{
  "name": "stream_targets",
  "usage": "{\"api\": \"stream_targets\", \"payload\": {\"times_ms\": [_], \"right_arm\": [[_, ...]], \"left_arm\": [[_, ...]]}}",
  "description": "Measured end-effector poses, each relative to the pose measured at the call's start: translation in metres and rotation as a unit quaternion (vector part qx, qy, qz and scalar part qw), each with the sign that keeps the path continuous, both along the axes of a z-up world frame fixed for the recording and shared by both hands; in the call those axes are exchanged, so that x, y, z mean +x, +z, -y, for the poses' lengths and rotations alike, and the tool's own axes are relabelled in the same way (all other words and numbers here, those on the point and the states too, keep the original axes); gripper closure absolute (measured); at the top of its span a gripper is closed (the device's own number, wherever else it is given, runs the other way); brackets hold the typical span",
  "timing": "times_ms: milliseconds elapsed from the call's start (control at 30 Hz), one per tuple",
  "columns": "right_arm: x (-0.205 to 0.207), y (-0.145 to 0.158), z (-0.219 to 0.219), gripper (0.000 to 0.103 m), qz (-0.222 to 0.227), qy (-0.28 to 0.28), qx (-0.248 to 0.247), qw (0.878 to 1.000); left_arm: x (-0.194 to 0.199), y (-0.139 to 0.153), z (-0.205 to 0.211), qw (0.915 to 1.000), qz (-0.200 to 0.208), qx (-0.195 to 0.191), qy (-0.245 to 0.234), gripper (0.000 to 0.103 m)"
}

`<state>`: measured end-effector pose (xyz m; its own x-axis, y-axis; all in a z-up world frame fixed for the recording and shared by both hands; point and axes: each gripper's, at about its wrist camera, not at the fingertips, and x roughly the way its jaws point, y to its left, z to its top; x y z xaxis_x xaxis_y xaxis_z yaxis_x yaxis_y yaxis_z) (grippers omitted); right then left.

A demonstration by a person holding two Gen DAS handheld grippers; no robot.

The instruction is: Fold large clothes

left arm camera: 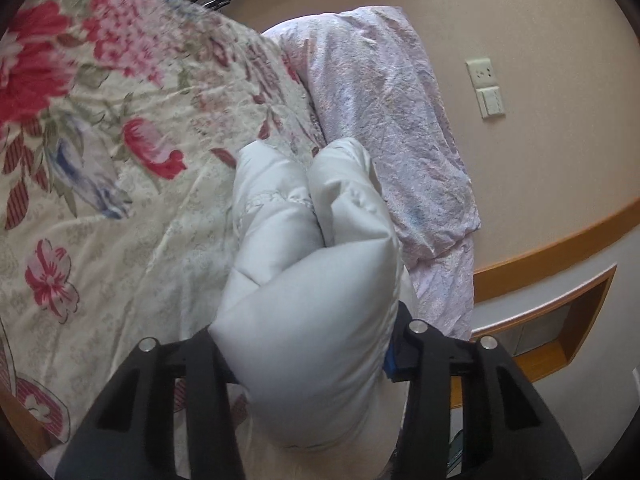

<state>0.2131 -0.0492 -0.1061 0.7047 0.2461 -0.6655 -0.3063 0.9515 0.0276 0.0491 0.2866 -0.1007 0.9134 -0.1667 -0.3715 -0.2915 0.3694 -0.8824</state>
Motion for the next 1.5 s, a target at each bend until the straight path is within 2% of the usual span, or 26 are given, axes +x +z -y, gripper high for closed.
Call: {"api": "stream_targets", "payload": {"times_ms": [133, 300, 567, 767, 900, 1033, 1233, 1333, 1500], "right_arm": [[-0.006, 0.001, 0.000, 0.027, 0.000, -0.011, -0.001, 1.000], [-0.005, -0.004, -0.002, 0.027, 0.005, -0.009, -0.009, 1.000], [-0.002, -0.009, -0.001, 0.026, 0.006, -0.001, 0.000, 1.000], [-0.002, -0.006, 0.010, 0.026, -0.002, 0.020, 0.005, 1.000], [-0.008, -0.007, 0.019, 0.027, 0.008, 0.027, 0.013, 1.000], [-0.002, -0.008, 0.018, 0.026, 0.001, 0.038, 0.009, 0.999], [0.002, -0.011, 0.023, 0.025, 0.001, 0.050, 0.026, 0.998], [-0.003, -0.010, 0.035, 0.025, 0.005, 0.057, 0.048, 0.997], [-0.018, -0.006, 0.058, 0.026, 0.017, 0.057, 0.058, 0.997]], "left_arm": [[0.006, 0.038, 0.018, 0.9967, 0.003, 0.078, -0.023, 0.061], [0.017, 0.082, 0.049, 0.9840, 0.018, 0.169, -0.053, 0.061], [0.035, 0.130, 0.099, 0.9628, 0.057, 0.248, -0.092, 0.061], [0.042, 0.153, 0.133, 0.9488, 0.079, 0.283, -0.115, 0.060], [0.049, 0.164, 0.155, 0.9404, 0.094, 0.299, -0.132, 0.059], [0.056, 0.172, 0.184, 0.9286, 0.110, 0.319, -0.154, 0.058], [0.072, 0.173, 0.225, 0.9178, 0.122, 0.317, -0.205, 0.055], [0.079, 0.174, 0.241, 0.9136, 0.126, 0.320, -0.217, 0.054], [0.089, 0.176, 0.268, 0.9050, 0.127, 0.330, -0.237, 0.053]]}}
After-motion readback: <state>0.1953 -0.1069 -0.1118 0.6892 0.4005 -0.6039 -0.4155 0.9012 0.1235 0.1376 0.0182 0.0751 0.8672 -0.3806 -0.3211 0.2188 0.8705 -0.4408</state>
